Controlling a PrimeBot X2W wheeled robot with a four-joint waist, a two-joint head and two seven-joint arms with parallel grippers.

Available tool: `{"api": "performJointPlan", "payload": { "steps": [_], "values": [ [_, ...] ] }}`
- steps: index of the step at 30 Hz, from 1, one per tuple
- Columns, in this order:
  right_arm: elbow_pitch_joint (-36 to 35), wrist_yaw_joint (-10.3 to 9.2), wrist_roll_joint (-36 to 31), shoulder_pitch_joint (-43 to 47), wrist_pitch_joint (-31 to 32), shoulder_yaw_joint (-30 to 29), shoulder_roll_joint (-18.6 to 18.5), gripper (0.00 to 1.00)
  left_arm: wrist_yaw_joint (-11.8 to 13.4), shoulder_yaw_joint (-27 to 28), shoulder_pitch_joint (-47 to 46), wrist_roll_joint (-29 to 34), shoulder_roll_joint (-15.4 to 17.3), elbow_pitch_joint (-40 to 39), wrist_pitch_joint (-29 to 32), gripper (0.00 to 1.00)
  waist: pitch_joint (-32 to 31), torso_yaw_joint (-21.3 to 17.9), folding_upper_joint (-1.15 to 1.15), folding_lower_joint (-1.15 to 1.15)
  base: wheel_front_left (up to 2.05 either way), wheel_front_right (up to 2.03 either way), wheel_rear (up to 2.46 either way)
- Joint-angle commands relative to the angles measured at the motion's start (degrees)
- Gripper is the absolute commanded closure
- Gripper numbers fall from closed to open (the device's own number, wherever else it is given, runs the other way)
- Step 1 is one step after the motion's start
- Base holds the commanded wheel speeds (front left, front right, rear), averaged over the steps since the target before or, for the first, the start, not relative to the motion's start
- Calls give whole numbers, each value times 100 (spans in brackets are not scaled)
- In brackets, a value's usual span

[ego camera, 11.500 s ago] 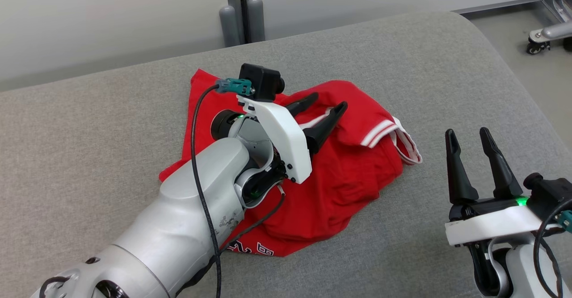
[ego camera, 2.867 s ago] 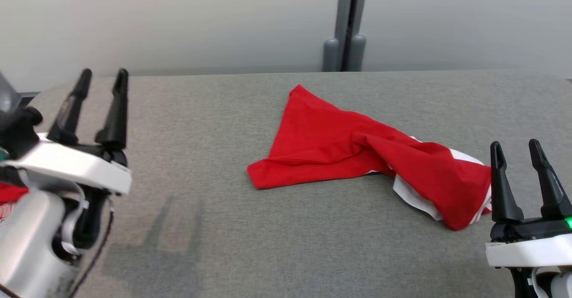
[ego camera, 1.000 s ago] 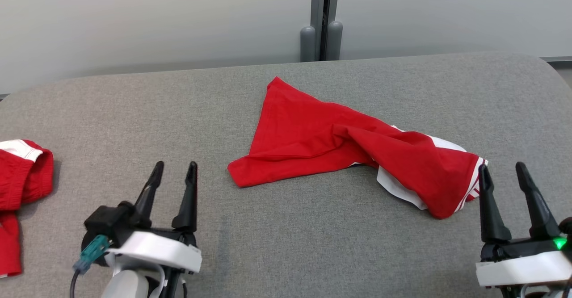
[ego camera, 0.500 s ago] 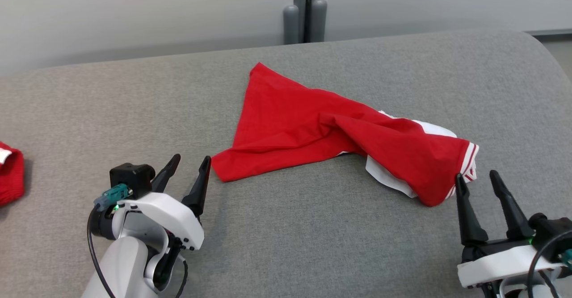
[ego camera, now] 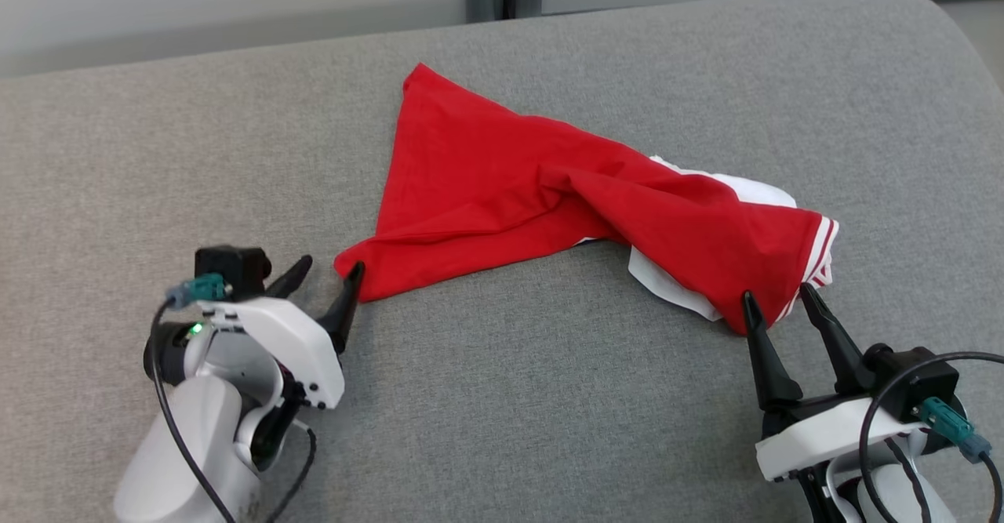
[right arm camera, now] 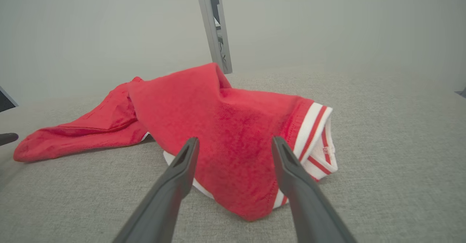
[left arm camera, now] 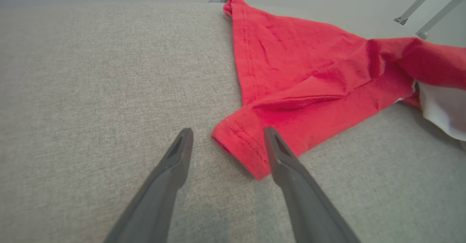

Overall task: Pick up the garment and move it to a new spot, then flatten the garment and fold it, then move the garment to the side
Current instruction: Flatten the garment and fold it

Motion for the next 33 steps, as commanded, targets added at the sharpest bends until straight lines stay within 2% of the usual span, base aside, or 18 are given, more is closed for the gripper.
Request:
{"api": "performJointPlan", "payload": {
  "steps": [1, 10, 11, 12, 14, 18, 28, 33],
  "values": [
    [5, 14, 46, -92, -32, 7, 18, 0, -22, 12, -195, -85, 75, 16, 76, 0, 118, -55, 0, 0, 0, 0, 0],
    [-38, 14, 45, -189, -32, 31, 130, 0, -47, -85, -515, -347, 176, 194, 643, 0, 319, -227, 0, 0, 0, 0, 0],
    [-45, 14, 42, -189, -32, 22, 140, 0, -46, -82, -529, -358, 184, 163, 614, 8, 322, -234, 0, 0, 0, 0, 0],
    [-45, 14, 41, -185, -32, 13, 144, 0, -43, -95, -517, -372, 188, 145, 625, 47, 320, -237, 0, 0, 0, 0, 0],
    [-41, 14, 41, -170, -32, -3, 157, 0, -41, -105, -498, -373, 204, 85, 593, 68, 310, -232, 0, 0, 0, 0, 0],
    [-15, 13, 26, -117, -32, -61, 170, 0, -12, -146, -428, -370, 186, 10, 583, 100, 234, -177, 0, 0, 0, 0, 0],
    [31, 14, 21, -21, -32, -116, 95, 0, -44, -444, -148, -482, 156, -494, 402, 100, -119, 114, 0, 0, 0, 0, 0],
    [25, 14, 76, 85, -32, -177, -1, 0, -48, -910, 141, -628, 504, -1094, 344, 100, -342, 322, 0, 0, 0, 0, 0]
  ]
}}
